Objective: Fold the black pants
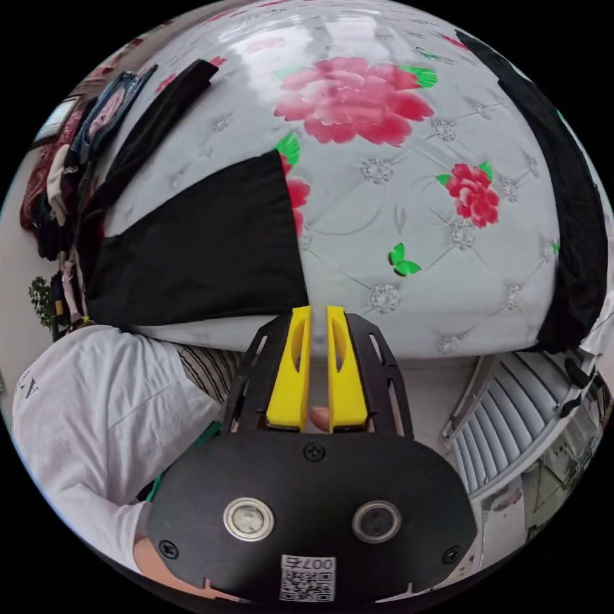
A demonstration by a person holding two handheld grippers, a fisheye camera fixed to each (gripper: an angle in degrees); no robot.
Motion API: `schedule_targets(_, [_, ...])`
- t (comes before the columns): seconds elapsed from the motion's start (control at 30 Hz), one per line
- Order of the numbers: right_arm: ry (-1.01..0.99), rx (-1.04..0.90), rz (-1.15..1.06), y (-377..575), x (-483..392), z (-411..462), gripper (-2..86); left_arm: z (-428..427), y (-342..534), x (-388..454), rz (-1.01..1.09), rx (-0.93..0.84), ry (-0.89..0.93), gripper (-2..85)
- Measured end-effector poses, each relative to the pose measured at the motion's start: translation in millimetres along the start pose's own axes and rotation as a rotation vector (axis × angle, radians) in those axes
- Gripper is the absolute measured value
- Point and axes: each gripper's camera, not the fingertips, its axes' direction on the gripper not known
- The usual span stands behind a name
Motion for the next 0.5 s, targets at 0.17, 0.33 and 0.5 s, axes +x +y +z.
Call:
schedule_targets(0.17, [-0.043, 0.190, 0.076, 18.7, 17.5, -54.8, 3.3, -32.8, 30.9, -24.7, -0.076, 0.091, -0.030, 4.4])
schedule_targets(0.33, [-0.142, 0.389, 0.013, -22.0, -21.6, -89.1, 4.3, -52.1, 8.5, -20.8, -0.086, 0.243, 0.045, 7.2])
schedule_targets(0.5, [-0.202, 0.434, -0.121, -107.6, -91.3, -108.9, 5.5, -46.5, -68.6, 18.6, -0.021, 0.274, 0.048, 8.2])
